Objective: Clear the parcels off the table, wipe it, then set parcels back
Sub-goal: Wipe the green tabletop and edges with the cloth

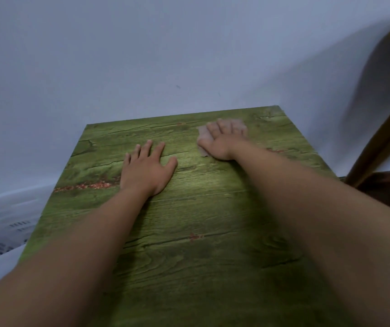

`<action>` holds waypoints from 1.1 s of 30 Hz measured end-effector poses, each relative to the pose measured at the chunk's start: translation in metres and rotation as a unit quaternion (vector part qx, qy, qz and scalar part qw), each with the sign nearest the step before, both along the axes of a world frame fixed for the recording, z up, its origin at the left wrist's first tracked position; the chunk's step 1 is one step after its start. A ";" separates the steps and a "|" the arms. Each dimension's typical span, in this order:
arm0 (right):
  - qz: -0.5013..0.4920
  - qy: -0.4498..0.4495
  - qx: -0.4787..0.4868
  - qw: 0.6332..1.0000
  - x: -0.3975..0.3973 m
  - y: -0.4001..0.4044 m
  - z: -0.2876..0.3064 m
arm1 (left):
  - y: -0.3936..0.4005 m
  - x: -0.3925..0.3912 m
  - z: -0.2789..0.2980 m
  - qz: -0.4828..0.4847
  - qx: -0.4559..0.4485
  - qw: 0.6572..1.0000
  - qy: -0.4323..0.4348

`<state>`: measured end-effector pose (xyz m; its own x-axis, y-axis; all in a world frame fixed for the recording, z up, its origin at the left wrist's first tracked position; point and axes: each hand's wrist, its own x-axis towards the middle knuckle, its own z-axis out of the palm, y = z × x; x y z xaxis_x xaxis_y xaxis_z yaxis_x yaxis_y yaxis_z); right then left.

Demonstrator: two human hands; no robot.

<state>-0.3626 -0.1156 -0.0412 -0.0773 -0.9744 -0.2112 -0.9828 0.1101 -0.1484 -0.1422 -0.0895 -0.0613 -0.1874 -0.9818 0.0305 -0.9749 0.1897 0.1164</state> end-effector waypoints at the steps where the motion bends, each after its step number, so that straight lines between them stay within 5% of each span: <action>1: 0.020 -0.002 -0.001 1.000 0.016 -0.001 0.000 | 0.000 0.000 0.000 0.002 0.001 1.000 0.001; 11: 0.064 -0.013 -0.002 0.998 0.027 0.006 -0.002 | -0.002 0.003 0.000 -0.003 -0.004 1.000 0.005; 22: -0.109 -0.006 0.016 0.994 -0.109 0.048 -0.006 | 0.000 0.002 0.000 -0.003 -0.006 1.000 0.012; 33: -0.042 -0.001 0.007 0.999 -0.023 0.047 -0.001 | 0.000 0.002 0.001 -0.001 0.001 1.000 0.017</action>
